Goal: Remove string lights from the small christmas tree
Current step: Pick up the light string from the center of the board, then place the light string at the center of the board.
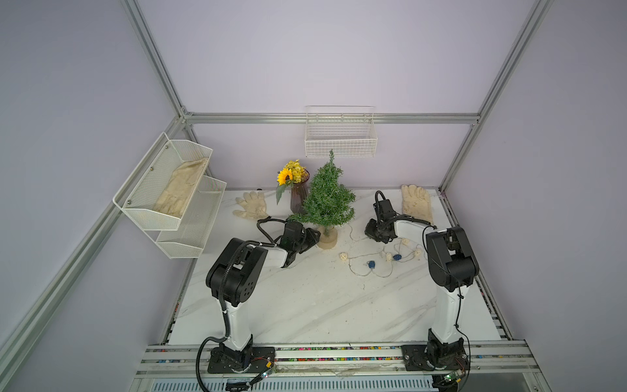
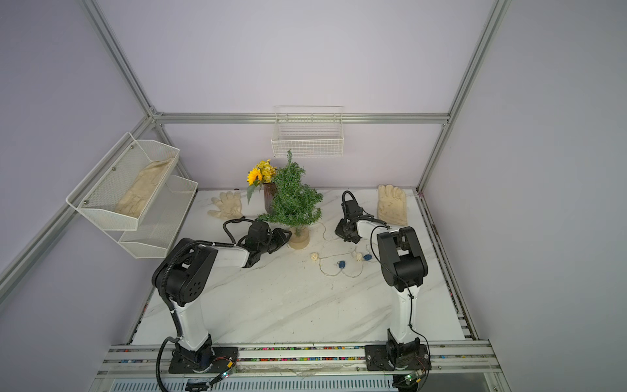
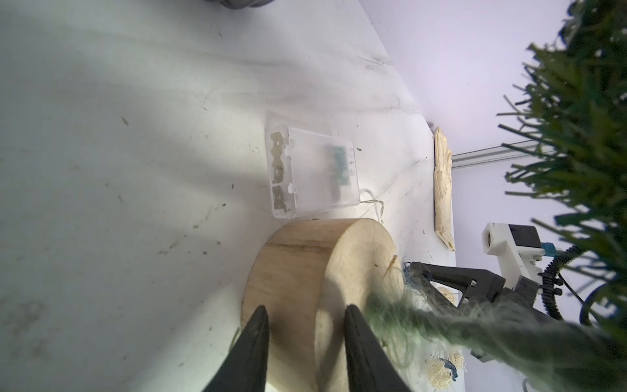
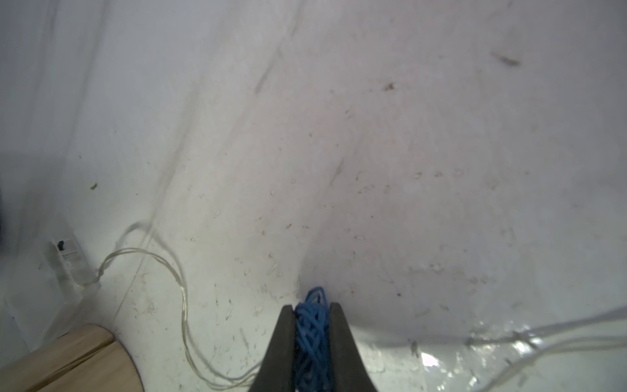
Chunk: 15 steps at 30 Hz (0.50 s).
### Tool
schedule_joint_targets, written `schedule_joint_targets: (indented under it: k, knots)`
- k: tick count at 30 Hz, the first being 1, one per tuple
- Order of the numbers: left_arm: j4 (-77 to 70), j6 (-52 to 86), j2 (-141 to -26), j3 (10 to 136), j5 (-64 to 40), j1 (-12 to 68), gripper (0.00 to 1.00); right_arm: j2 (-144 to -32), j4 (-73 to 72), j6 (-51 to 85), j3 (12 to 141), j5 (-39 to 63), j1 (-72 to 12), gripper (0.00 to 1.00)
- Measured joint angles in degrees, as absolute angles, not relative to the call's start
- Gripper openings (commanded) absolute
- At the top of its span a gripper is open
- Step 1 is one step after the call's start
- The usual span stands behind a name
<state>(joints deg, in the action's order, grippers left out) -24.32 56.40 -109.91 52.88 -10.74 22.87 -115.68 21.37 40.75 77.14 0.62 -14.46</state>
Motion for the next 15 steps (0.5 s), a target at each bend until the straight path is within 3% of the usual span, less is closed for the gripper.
schedule_joint_targets:
  k: [4, 15]
  knots:
    - [-24.3, 56.4, -109.9, 52.9, -11.0, 22.7, 0.36, -111.7, 22.3, 41.1, 74.6, 0.6, -11.2, 0.09]
    - [-24.3, 56.4, -109.9, 52.9, -11.6, 21.8, 0.36, -94.2, 21.6, 41.6, 71.1, 0.9, 9.1, 0.09]
